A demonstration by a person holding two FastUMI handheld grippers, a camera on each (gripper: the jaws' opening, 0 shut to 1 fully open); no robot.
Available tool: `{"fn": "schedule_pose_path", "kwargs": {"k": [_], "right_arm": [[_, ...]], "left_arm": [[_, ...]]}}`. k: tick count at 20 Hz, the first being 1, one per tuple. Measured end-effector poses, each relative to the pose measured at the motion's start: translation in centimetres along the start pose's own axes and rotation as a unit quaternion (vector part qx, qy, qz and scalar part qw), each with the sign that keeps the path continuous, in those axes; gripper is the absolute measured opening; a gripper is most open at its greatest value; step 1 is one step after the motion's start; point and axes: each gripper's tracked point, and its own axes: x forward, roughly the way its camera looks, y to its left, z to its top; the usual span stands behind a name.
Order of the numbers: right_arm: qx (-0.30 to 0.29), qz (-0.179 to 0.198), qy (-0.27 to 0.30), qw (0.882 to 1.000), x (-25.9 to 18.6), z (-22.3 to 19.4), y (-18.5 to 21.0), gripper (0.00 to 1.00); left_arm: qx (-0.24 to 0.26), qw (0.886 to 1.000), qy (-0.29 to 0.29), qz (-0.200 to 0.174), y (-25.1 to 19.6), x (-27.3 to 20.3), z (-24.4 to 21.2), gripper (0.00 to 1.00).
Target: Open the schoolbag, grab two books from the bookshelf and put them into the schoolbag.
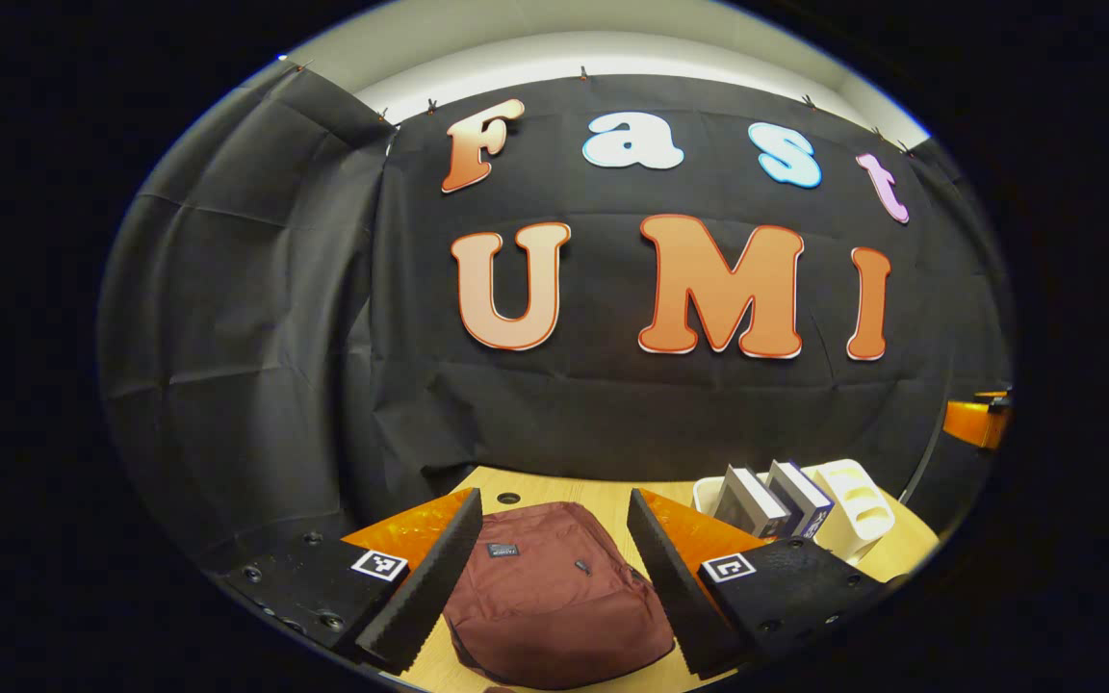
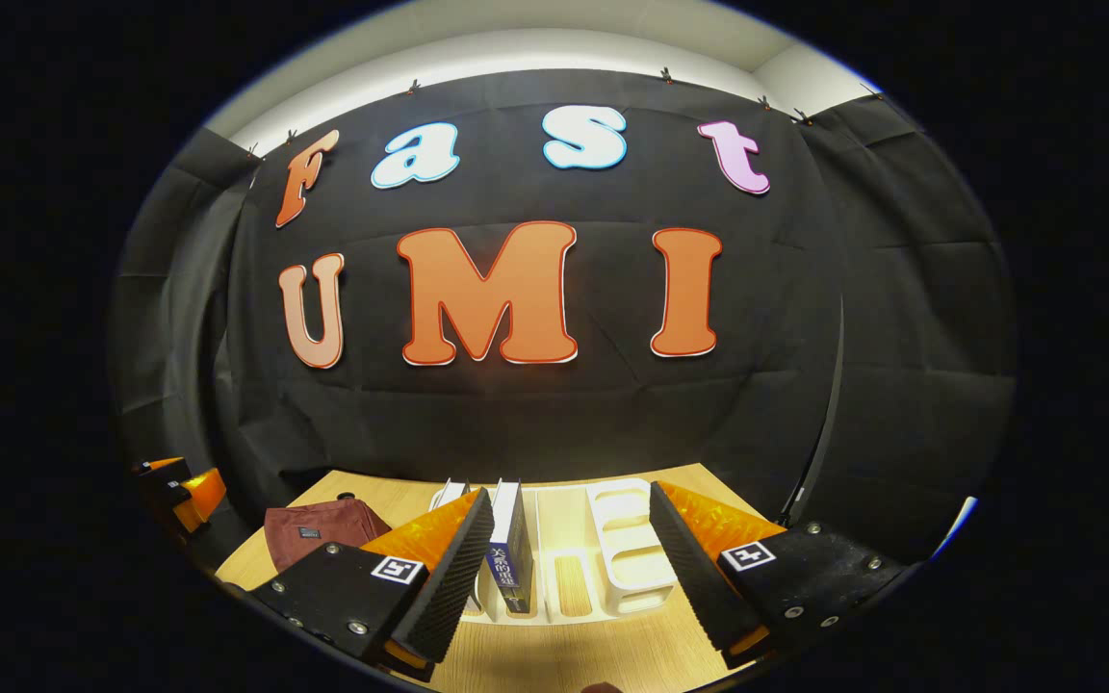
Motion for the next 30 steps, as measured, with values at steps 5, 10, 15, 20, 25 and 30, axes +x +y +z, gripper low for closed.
{"fn": "schedule_pose_path", "kwargs": {"k": [5, 10, 15, 20, 25, 30], "right_arm": [[-0.012, -0.017, 0.012, 1.0, 0.4, -1.9, -0.6, 0.96], [-0.014, -0.042, 0.04, 0.998, 0.7, -4.4, -2.4, 0.97], [-0.004, -0.067, 0.074, 0.995, 0.5, -6.9, -4.3, 0.96], [0.01, -0.094, 0.097, 0.991, 0.3, -8.5, -6.8, 0.97], [0.008, -0.11, 0.109, 0.988, -0.2, -9.3, -8.4, 0.97], [0.01, -0.116, 0.114, 0.987, -0.3, -9.6, -9.2, 0.97]], "left_arm": [[0.052, 0.998, 0.036, -0.004, 0.2, 0.9, -4.6, 0.95], [0.14, 0.987, 0.065, -0.033, -1.0, 0.7, -9.4, 0.96], [0.211, 0.966, 0.125, -0.084, -3.2, 0.4, -17.0, 0.96], [0.299, 0.93, 0.177, -0.121, -5.6, 0.3, -24.0, 0.98], [0.331, 0.902, 0.219, -0.167, -8.0, 0.1, -28.0, 0.98], [0.36, 0.888, 0.229, -0.171, -8.0, -0.1, -29.0, 0.98]]}}
